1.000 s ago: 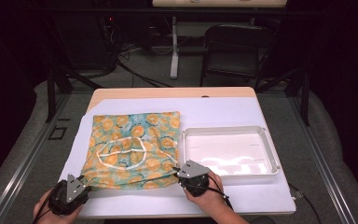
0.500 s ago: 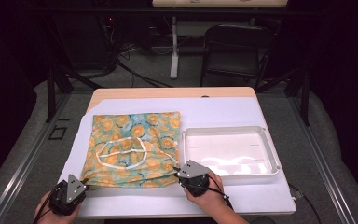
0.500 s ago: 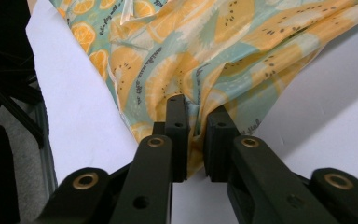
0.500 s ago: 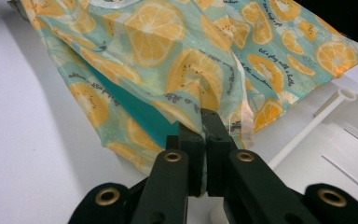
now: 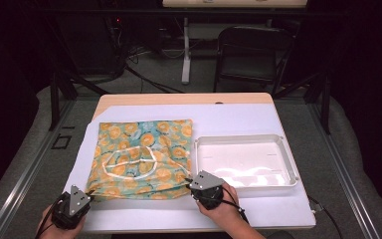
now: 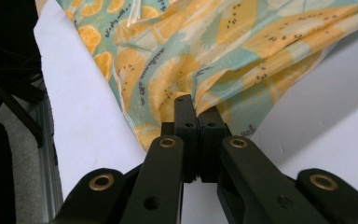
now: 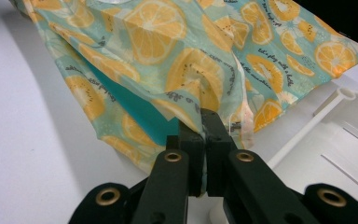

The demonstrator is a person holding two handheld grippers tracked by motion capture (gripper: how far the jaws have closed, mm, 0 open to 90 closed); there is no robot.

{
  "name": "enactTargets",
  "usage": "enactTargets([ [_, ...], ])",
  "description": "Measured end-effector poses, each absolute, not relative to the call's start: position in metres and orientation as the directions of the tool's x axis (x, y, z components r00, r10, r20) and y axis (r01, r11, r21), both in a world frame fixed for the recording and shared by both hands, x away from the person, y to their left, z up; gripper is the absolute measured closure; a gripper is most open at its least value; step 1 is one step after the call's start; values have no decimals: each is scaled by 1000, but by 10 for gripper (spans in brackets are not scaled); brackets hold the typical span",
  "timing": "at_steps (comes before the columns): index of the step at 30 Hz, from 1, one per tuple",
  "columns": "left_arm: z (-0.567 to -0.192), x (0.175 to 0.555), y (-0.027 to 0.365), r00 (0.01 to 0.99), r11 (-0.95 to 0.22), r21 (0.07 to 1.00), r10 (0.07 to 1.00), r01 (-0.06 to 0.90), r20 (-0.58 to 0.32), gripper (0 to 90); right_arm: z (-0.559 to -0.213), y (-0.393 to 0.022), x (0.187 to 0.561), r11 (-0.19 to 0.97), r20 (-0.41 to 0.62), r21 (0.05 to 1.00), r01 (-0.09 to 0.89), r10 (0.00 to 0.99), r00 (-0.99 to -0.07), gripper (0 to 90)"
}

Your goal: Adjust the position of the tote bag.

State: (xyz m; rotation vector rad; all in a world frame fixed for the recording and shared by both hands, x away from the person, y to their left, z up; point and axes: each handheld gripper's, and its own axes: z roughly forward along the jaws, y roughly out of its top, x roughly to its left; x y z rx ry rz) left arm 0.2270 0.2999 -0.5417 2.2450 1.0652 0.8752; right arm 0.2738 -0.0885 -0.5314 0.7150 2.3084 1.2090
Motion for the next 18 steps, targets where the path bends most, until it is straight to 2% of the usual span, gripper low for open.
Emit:
enactTargets([
  [6, -538, 227, 302, 481, -520, 699, 831, 490, 280, 900, -531, -88, 274, 485, -132, 839, 245, 619, -774, 898],
  [18, -533, 231, 313, 428, -284, 794, 903, 538, 34, 900, -530, -91, 278, 432, -54, 853, 292, 630, -775, 900],
])
